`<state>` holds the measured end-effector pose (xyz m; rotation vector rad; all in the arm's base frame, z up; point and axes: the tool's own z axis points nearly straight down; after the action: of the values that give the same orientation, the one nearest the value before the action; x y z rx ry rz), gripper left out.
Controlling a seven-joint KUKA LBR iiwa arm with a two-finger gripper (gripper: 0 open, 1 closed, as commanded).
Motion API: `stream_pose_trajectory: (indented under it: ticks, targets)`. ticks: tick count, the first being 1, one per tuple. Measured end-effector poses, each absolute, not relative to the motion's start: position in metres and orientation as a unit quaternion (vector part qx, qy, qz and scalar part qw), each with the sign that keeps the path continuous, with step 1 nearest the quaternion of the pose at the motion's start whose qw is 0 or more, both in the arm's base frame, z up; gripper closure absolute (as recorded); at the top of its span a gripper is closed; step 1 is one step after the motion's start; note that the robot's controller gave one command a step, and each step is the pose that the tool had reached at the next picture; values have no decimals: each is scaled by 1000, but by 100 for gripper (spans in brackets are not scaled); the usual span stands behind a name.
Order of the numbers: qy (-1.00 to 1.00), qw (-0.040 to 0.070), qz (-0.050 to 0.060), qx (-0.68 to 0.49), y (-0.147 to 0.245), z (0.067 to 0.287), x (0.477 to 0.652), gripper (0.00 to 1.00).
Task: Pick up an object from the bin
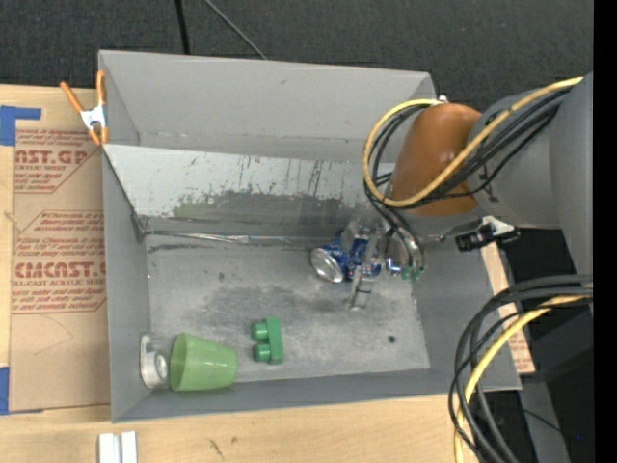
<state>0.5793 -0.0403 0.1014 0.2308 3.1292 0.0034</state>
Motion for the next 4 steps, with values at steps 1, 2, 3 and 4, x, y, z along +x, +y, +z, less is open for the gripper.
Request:
stream_pose_trajectory:
  ticks: [1, 2, 3, 4]
  targets:
    - [991, 1, 1, 137, -50, 100, 587, 0]
    - [988, -1, 1, 157, -56, 68, 588, 0]
    - [988, 0, 0, 156, -55, 69, 588, 0]
    - [988, 0, 0, 156, -55, 69, 589, 100]
